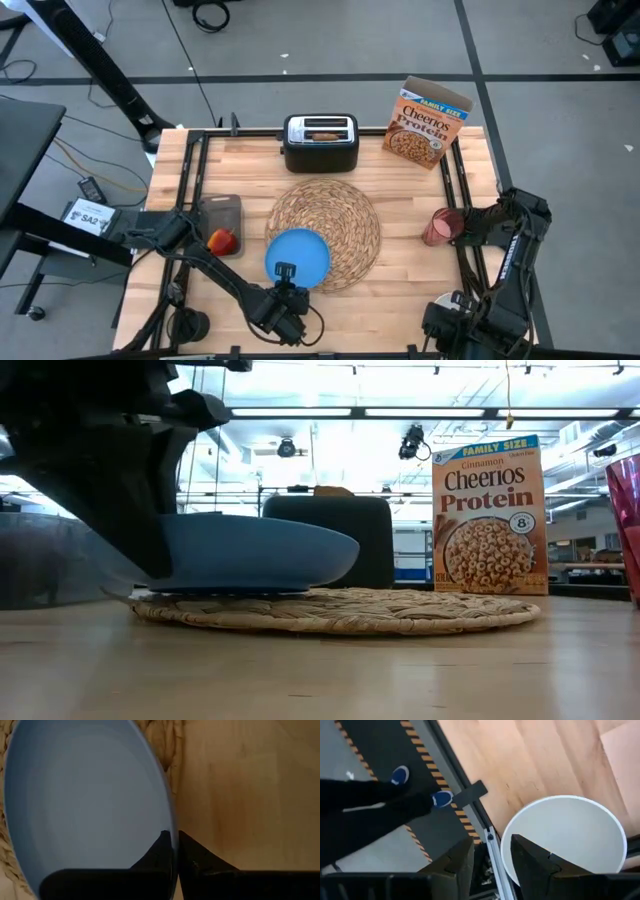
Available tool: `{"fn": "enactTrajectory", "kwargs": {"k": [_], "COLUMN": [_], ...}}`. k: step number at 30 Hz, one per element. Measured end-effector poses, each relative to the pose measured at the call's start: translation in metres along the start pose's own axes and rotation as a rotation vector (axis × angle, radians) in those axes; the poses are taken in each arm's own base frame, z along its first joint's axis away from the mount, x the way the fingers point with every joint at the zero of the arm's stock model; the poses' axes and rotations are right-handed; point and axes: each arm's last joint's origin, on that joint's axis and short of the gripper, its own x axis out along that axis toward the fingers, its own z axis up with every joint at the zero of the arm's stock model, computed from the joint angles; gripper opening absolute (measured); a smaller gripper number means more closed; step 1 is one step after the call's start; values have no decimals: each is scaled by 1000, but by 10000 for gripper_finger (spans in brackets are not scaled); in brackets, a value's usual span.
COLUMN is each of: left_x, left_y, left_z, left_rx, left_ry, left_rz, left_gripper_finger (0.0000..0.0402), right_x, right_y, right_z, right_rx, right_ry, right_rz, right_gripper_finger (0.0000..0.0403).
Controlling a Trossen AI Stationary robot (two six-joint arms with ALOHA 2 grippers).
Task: Arrange a breakfast setting
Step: Put the blue plate on the brown woven mat, then put the white bowl to the top right of the blue plate on the brown woven mat
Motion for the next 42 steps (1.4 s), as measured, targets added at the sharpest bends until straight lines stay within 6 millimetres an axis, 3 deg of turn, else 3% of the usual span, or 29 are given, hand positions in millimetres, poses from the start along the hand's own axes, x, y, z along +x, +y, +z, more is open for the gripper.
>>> {"fn": "enactTrajectory", "kwargs": {"k": [11,18,24,28,36,42], "left_x": [0,-22,-40,-73,-170,-219], "left_y": [2,1,8,30,99,140], "left_z": [2,4,7,3,-16,-41], "left_rx": [-18,14,30,-1,-222,-356], "left_ry": [15,53,26,-10,-261,-474], "left_rz": [-52,-99,-112,-129,-265,-201], "left_gripper_finger": [118,165,188,194,185,183], "right_x": [34,57,78,93,109,120], "right_y": [-7,-21,-25,-33,-40,-49], "right_z": [-6,-5,4,6,11,20], "right_rx": [287,440,529,585,641,690], "right_ry": [77,99,99,92,102,64], "right_rz": [-31,-136,-110,-126,-112,-128], "right_gripper_finger": [233,234,233,229,209,172]}}
